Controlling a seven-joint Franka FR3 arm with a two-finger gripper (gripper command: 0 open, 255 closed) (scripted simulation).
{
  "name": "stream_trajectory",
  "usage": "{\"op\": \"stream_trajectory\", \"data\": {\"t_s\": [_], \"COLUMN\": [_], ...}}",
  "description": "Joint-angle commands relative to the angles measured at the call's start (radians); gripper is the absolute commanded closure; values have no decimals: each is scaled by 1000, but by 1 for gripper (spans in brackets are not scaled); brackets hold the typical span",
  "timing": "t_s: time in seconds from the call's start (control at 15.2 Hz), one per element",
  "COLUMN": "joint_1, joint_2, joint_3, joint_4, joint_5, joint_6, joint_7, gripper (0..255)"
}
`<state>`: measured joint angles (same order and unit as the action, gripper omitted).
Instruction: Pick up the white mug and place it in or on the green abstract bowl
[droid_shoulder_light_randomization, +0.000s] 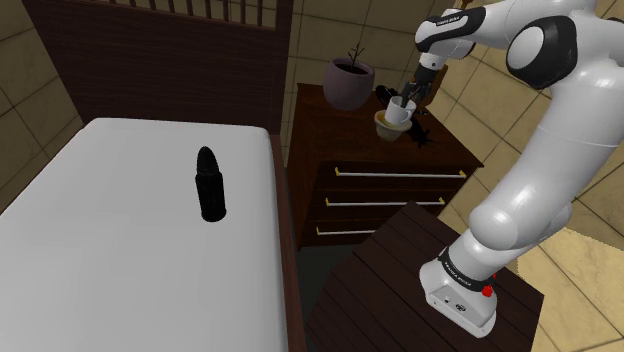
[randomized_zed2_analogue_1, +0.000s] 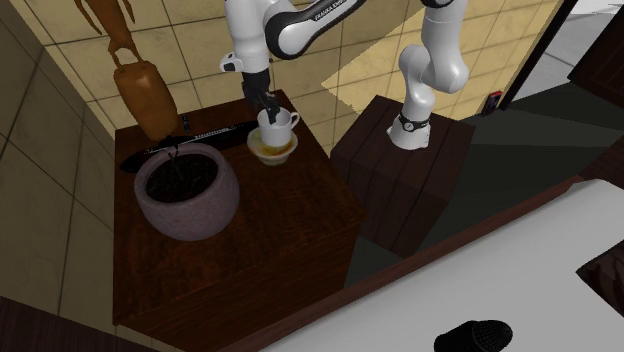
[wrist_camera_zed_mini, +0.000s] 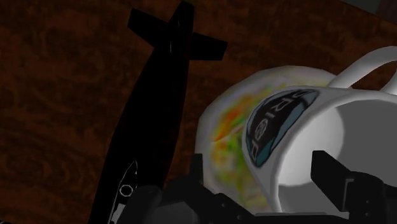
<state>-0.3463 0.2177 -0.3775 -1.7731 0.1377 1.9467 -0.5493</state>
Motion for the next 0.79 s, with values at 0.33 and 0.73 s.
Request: {"op": "stream_trajectory", "data": {"t_s": [0.33,0.73], "joint_1": [-3,-4], "joint_2": [-16,-19], "joint_3": [-4,-5], "joint_4": [80,104], "joint_5": [-10,-12], "joint_6": [-95,-121], "joint_7": [7,8], "gripper": [0,0]}}
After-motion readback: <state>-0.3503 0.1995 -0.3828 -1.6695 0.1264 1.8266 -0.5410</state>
